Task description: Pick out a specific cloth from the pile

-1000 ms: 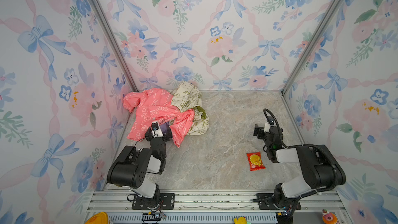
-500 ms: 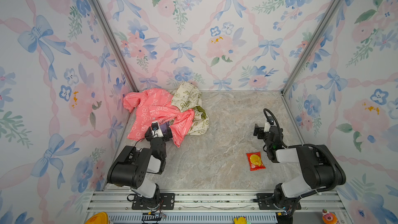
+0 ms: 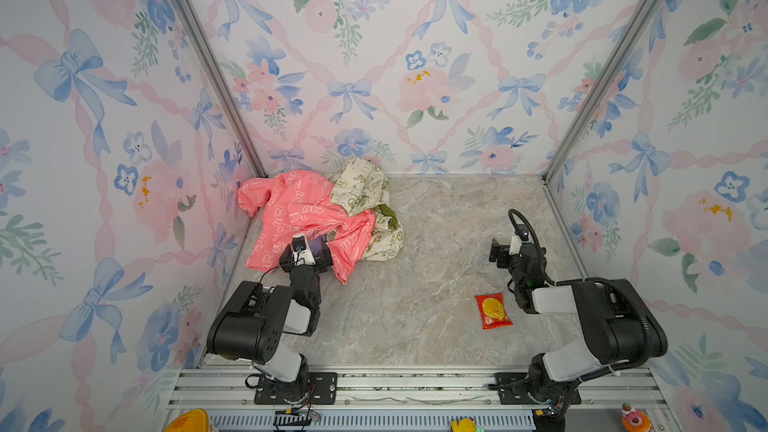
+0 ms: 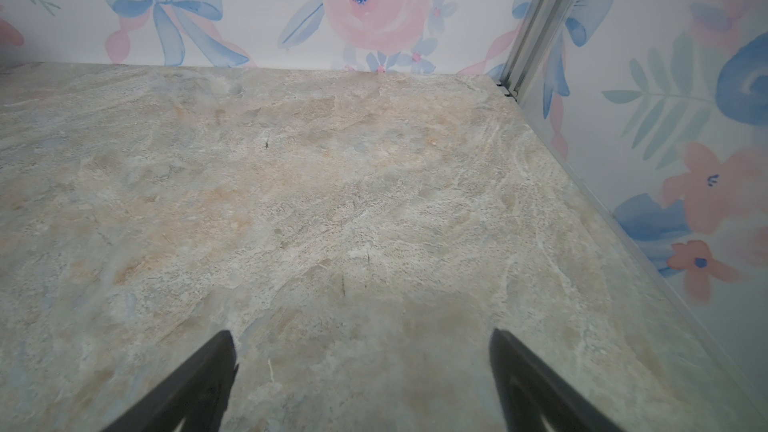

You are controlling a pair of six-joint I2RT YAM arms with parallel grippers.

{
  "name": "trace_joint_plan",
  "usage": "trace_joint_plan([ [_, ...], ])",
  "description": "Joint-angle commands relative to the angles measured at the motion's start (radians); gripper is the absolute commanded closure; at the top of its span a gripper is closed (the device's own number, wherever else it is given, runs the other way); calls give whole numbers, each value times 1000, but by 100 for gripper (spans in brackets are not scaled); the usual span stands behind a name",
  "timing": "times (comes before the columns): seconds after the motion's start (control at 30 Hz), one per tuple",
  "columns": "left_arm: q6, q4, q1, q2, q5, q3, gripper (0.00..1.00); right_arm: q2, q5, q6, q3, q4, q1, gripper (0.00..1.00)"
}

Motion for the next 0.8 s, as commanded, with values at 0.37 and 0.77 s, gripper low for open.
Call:
trace_joint_plan([
  [0.37, 12, 6, -2, 7, -9, 8, 2, -4, -24, 17, 22, -12, -19, 3],
  [0.77, 59, -15, -81, -152, -176, -41, 2, -214, 34, -13, 94, -308, 25, 3],
])
